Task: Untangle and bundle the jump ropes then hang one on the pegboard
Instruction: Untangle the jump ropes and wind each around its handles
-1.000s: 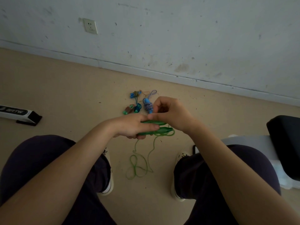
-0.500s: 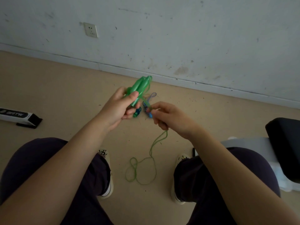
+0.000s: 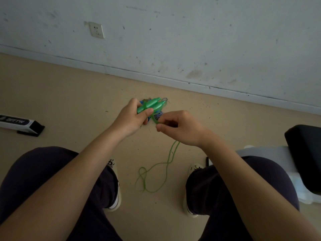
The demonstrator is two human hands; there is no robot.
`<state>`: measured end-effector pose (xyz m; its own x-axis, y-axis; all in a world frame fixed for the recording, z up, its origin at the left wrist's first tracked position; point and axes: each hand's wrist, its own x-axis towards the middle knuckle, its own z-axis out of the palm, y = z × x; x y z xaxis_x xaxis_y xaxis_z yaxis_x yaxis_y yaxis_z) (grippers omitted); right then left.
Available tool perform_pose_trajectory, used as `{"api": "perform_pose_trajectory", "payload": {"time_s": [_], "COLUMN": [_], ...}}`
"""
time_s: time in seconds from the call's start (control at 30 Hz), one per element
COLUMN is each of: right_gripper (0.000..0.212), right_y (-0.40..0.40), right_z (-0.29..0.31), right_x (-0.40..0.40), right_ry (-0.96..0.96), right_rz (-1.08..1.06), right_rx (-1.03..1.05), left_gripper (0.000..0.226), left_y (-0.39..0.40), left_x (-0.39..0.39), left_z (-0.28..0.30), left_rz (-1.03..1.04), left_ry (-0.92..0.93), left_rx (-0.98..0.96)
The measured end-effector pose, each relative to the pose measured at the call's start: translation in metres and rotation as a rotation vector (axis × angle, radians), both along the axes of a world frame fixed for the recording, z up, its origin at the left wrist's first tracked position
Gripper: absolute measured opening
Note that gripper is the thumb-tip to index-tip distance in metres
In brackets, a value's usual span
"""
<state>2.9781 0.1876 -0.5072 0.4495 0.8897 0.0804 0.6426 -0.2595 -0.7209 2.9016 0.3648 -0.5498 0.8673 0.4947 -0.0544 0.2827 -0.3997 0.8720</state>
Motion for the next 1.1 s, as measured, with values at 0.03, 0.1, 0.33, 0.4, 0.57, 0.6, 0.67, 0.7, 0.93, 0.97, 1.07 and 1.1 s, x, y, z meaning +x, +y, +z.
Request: {"api": "perform_pose_trajectory", "payload": {"time_s": [0.03, 0.1, 0.33, 0.4, 0.57, 0.6, 0.67, 0.7, 0.93, 0.97, 1.07, 1.1], "right_gripper": [0.016, 0.013, 0.011, 0.011, 0.006, 0.007, 0.017, 0.019, 0.036, 0.042, 0.034, 0.026], "right_y": [-0.001, -0.004, -0.012, -0.010, -0.005, -0.005, -0.005, -0.005, -0.005, -0.005, -0.002, -0.001], "right_z": [0.001, 0.002, -0.001, -0.005, -0.013, -0.012, -0.011, -0.011, -0.010, -0.009, -0.013, -0.015], "right_x": [0.001, 0.007, 0.021, 0.018, 0.014, 0.014, 0.016, 0.017, 0.017, 0.016, 0.013, 0.011], "right_ry": [-0.033, -0.083, 0.043, 0.104, 0.270, 0.339, 0.493, 0.546, 0.722, 0.764, 0.771, 0.729], "right_rz": [0.006, -0.022, -0.163, -0.176, -0.271, -0.283, -0.297, -0.291, -0.219, -0.200, -0.148, -0.156], "right_rx": [0.016, 0.067, 0.173, 0.137, 0.107, 0.120, 0.141, 0.139, 0.106, 0.132, 0.159, 0.145], "left_gripper": [0.024, 0.022, 0.025, 0.022, 0.026, 0.028, 0.026, 0.020, 0.035, 0.038, 0.016, 0.015], "left_y": [-0.001, -0.002, -0.003, -0.005, -0.010, -0.010, -0.010, -0.010, -0.009, -0.010, -0.010, -0.007], "left_x": [-0.001, -0.004, -0.012, -0.013, -0.013, -0.014, -0.014, -0.014, -0.013, -0.012, -0.007, -0.006], "left_z": [0.001, 0.004, 0.020, 0.019, 0.014, 0.014, 0.013, 0.012, 0.016, 0.017, 0.016, 0.016], "left_rz": [-0.036, -0.153, -0.518, -0.532, -0.520, -0.518, -0.515, -0.514, -0.383, -0.339, -0.149, -0.088], "left_ry": [0.020, 0.056, 0.123, 0.153, 0.157, 0.148, 0.132, 0.125, 0.000, -0.036, -0.174, -0.205], "left_rx": [0.010, -0.089, -0.498, -0.457, -0.333, -0.310, -0.277, -0.275, -0.406, -0.431, -0.499, -0.493]}}
